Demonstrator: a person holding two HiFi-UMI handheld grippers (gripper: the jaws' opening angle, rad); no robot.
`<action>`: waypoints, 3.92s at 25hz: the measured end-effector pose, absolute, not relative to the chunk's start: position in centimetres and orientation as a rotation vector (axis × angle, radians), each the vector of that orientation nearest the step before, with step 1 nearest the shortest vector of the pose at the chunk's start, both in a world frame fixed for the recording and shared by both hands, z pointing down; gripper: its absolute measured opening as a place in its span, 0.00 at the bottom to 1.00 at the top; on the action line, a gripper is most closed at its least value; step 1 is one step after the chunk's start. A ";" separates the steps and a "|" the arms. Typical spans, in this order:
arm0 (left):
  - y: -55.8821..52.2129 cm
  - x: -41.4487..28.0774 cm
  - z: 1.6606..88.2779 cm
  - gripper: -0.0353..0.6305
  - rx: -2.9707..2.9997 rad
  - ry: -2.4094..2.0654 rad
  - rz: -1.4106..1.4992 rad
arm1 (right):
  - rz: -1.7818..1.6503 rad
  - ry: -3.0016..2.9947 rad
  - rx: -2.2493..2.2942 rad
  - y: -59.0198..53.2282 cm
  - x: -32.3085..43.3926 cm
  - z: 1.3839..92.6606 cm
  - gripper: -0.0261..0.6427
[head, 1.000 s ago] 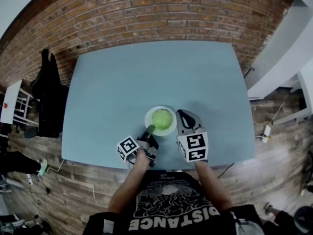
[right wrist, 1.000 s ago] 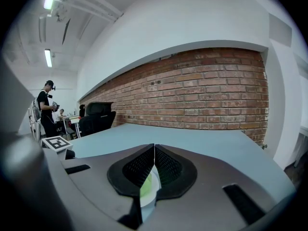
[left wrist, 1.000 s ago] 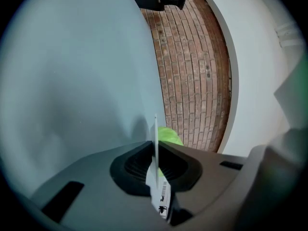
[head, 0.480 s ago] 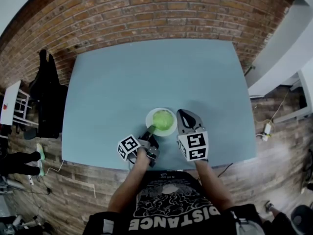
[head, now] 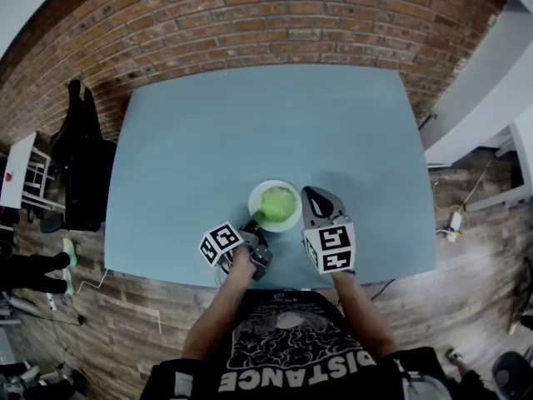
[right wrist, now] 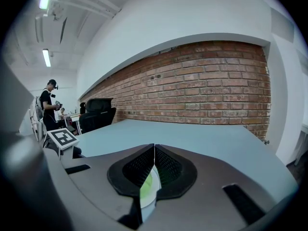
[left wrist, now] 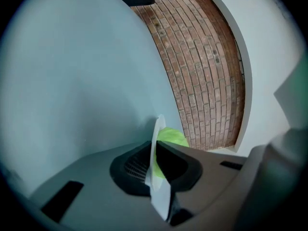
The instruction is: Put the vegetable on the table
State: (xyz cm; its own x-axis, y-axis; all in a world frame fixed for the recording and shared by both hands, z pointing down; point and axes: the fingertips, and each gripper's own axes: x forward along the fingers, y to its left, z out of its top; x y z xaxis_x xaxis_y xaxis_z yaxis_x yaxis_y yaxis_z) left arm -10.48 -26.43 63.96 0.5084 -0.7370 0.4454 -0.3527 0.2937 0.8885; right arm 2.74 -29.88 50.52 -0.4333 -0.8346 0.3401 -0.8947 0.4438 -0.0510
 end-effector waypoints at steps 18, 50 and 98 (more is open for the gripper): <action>-26.7 -11.3 64.8 0.10 1.377 -1.277 -0.081 | 0.353 -2.424 1.460 -29.8 3.4 51.5 0.05; -27.0 -12.6 64.8 0.16 1.567 -1.619 0.572 | 0.362 -2.437 1.423 -28.3 3.0 51.6 0.05; -19.9 -3.7 47.2 0.05 2.354 -1.633 0.300 | 0.294 -2.622 1.269 -20.3 1.6 47.9 0.05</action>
